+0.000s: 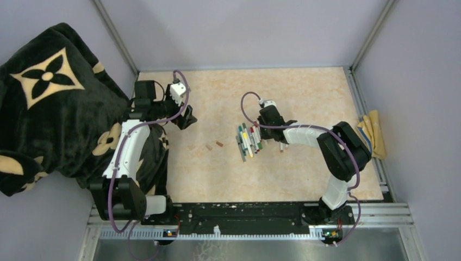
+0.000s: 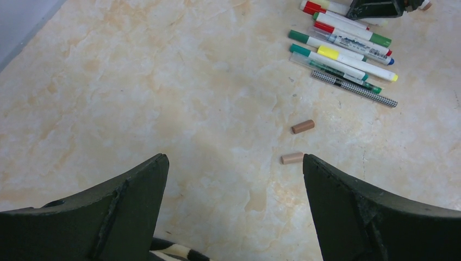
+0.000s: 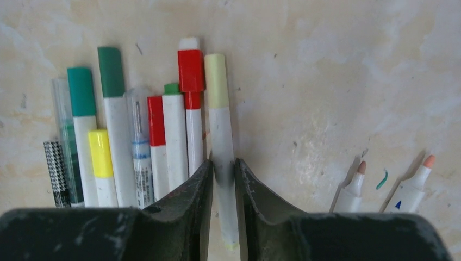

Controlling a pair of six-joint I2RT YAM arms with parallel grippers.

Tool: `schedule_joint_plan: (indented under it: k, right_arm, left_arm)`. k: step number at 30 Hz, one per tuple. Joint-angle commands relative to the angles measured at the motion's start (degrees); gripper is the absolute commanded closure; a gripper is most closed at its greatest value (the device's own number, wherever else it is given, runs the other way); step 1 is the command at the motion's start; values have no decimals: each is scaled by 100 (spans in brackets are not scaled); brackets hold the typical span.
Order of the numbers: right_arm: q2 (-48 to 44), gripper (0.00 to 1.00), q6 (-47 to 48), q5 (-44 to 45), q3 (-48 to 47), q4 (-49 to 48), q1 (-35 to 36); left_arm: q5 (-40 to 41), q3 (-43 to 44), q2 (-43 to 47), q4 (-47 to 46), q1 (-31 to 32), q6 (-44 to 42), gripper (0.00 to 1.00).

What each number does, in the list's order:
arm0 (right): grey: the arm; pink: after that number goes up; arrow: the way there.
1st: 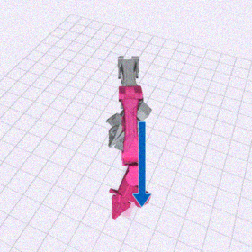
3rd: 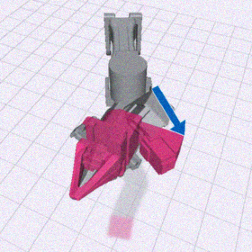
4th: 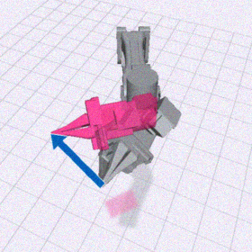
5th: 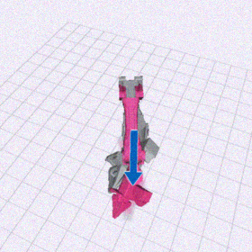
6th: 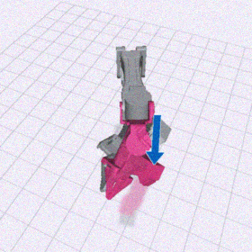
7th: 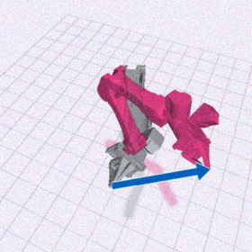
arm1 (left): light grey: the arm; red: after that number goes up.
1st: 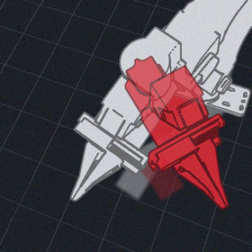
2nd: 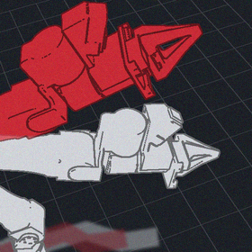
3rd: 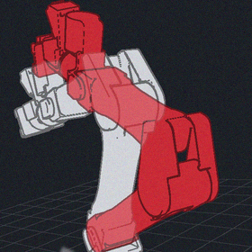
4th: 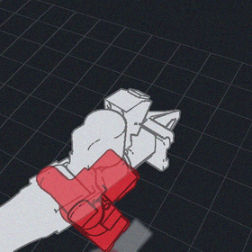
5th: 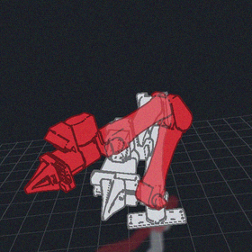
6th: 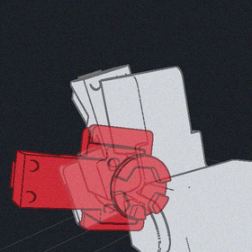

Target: Open the pen caps

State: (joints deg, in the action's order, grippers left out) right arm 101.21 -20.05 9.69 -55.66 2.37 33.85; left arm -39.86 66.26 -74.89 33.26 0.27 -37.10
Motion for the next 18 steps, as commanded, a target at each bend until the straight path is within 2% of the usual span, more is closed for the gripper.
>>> schedule_joint_plan:
  k: [1,6,11,15,18]
  right_arm:
    - [134,79,143,517,65,88,298]
    - [30,81,-34,626,288,-48,304]
    - [-319,100,72,661,248,-51,284]
    - [-909,100,224,173,135,-14,127]
    - [-1324,100,234,-579,76,83,-65]
  left_arm:
    - [-222,34,-85,106,10,-43,1]
    - [-272,177,-193,201,9,-43,1]
    - [-453,222,-260,244,8,-27,1]
    - [-905,183,-318,462,13,-315,1]
    - [-1302,257,-399,914,10,-940,1]
